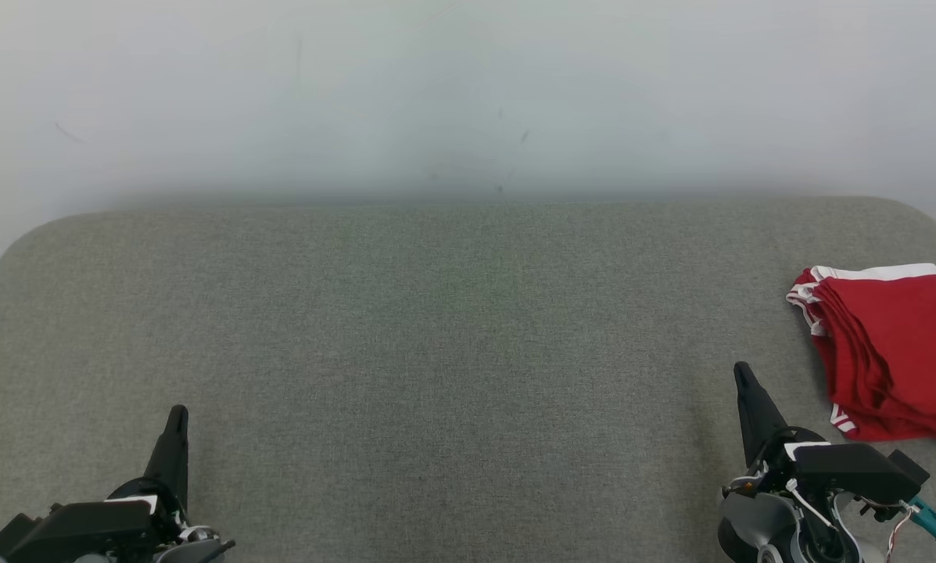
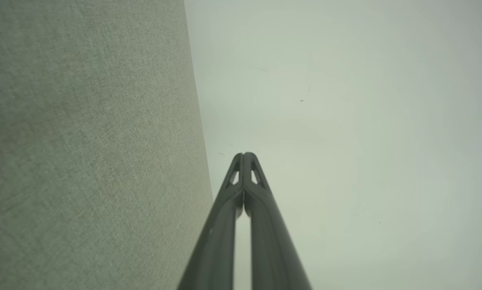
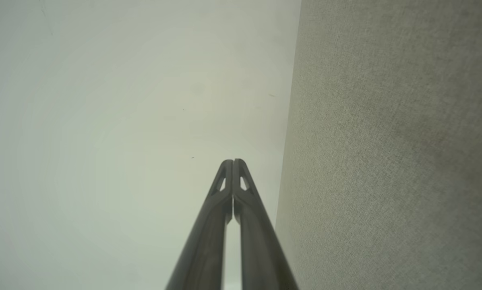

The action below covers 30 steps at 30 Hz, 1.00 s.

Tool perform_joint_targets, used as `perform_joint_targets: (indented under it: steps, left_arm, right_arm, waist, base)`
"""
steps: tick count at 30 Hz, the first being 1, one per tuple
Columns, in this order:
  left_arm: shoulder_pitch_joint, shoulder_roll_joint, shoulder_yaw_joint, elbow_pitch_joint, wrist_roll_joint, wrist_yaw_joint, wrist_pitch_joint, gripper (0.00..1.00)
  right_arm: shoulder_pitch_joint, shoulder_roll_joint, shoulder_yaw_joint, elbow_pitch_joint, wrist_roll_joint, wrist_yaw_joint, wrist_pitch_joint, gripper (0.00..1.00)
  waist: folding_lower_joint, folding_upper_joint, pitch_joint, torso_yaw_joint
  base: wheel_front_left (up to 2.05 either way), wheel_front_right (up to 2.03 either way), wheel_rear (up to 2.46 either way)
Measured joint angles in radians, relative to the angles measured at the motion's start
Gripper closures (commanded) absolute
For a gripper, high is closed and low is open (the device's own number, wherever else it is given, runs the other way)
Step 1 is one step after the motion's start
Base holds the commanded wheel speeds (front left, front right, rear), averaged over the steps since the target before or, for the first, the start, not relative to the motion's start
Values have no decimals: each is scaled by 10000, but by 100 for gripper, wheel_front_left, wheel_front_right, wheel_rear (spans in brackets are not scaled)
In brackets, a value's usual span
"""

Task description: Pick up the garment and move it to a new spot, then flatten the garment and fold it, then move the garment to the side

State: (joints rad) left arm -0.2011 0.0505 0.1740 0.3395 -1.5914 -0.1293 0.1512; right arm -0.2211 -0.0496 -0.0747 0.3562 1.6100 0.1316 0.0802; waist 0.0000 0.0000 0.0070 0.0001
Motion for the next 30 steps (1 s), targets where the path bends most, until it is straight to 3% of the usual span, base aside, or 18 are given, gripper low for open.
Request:
perform_joint_targets:
  steps: [30]
  left_arm:
    - [-3, 0, 0, 0, 0, 0, 0, 100]
  right_arm:
    - [0, 0, 2, -6, 0, 0, 0, 100]
  waist:
    - [0, 0, 0, 0]
  base:
    - [0, 0, 0]
